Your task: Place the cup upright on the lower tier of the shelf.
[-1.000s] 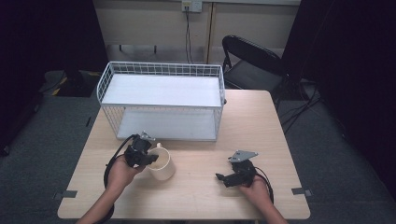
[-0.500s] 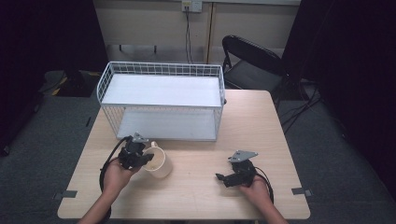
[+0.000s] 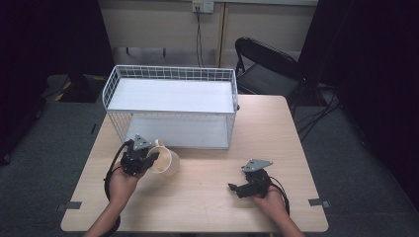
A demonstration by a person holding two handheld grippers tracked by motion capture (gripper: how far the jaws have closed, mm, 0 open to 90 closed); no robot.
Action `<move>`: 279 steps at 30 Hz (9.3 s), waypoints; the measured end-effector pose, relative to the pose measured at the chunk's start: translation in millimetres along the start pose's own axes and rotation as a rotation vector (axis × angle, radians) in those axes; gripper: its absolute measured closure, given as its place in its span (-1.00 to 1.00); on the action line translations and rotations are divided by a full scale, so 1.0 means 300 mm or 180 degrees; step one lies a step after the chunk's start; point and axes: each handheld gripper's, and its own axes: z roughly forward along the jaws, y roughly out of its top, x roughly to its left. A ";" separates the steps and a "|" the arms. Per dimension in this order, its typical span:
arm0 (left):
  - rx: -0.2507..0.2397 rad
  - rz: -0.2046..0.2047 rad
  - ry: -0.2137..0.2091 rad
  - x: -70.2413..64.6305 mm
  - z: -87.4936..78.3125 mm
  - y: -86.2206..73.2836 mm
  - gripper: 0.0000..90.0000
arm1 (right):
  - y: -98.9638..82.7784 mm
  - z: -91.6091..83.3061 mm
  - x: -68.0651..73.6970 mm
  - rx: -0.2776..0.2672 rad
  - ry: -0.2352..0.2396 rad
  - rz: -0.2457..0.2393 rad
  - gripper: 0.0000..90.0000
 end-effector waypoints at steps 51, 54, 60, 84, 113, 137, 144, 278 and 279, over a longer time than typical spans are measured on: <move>-0.0488 -0.0219 0.0578 0.046 0.099 0.042 0.85 | 0.000 0.000 0.000 -0.0001 -0.0002 0.0002 -0.70; -0.0503 -0.0189 0.0612 0.050 0.098 0.051 0.85 | 0.000 0.000 0.000 -0.0001 -0.0002 0.0002 -0.70; -0.0507 -0.0189 0.0664 0.062 0.105 0.058 0.85 | 0.000 0.000 0.000 -0.0001 -0.0001 0.0004 -0.70; -0.0484 -0.0187 0.0908 0.096 0.145 0.063 0.85 | 0.000 0.000 0.000 -0.0001 -0.0002 0.0002 -0.70; -0.0446 -0.0237 0.1114 0.119 0.189 0.062 0.85 | -0.001 0.000 0.001 -0.0001 -0.0007 0.0010 -0.70; -0.0574 -0.0419 0.1054 0.122 0.187 0.064 0.77 | -0.001 0.000 0.001 -0.0003 -0.0009 0.0009 -0.70; -0.0622 -0.0318 0.1008 0.114 0.173 0.091 0.57 | -0.001 0.000 0.001 -0.0002 -0.0009 0.0009 -0.70; -0.0683 -0.0595 0.0510 0.094 0.078 0.134 -0.24 | -0.001 0.000 0.001 -0.0002 -0.0011 0.0011 -0.70; -0.0678 -0.0584 0.0514 0.090 0.073 0.130 -0.26 | -0.001 0.000 0.001 -0.0001 -0.0012 0.0011 -0.70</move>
